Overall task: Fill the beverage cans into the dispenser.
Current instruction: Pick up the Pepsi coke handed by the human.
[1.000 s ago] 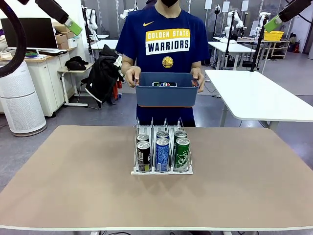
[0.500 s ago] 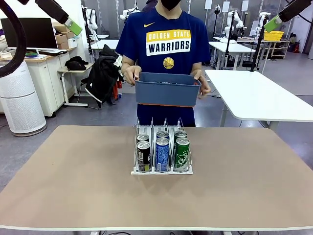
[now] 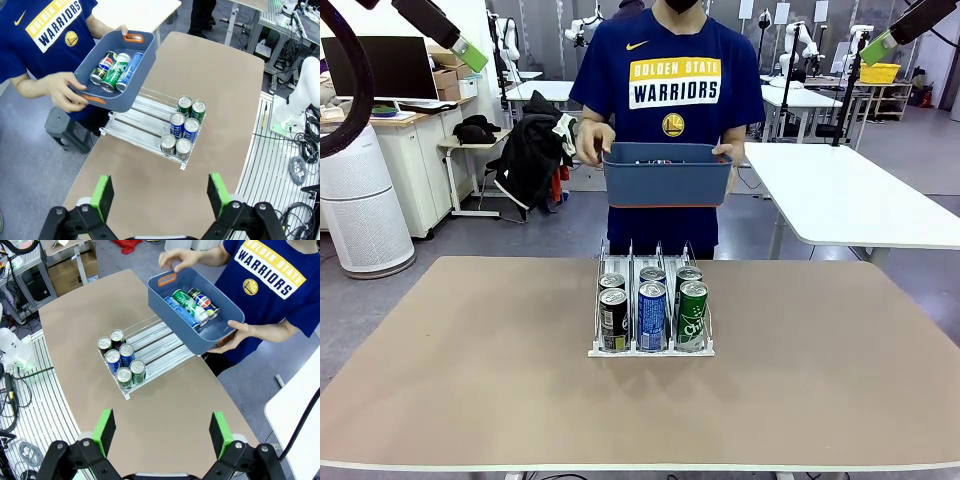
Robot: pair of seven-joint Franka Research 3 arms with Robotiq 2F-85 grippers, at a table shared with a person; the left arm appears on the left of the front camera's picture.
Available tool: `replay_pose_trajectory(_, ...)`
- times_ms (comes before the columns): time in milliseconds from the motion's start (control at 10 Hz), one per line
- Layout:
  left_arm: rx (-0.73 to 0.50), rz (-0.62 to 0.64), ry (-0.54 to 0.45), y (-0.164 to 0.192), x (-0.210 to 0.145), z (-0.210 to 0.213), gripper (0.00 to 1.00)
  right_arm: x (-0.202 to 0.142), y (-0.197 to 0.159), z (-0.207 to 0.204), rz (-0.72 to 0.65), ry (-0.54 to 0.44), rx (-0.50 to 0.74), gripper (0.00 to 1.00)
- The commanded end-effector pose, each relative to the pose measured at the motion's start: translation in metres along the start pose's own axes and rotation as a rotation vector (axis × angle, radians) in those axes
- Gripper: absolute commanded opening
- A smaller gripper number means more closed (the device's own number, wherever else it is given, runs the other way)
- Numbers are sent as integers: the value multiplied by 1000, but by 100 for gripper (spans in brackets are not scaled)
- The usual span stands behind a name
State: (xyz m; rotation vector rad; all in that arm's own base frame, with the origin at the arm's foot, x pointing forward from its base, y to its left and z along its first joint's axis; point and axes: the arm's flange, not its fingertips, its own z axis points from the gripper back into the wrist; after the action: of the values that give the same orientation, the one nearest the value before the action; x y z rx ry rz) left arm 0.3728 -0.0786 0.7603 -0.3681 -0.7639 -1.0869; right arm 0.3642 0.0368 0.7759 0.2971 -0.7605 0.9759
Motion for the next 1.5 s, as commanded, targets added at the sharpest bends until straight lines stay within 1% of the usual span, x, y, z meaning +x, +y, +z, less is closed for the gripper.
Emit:
replay_pose_trajectory(0, -3, 2, -2, 0, -1, 0, 100, 0, 0, 0, -1, 0, 0, 100)
replay_pose_trajectory(1400, -3, 2, -2, 0, -1, 0, 100, 0, 0, 0, -1, 0, 0, 100)
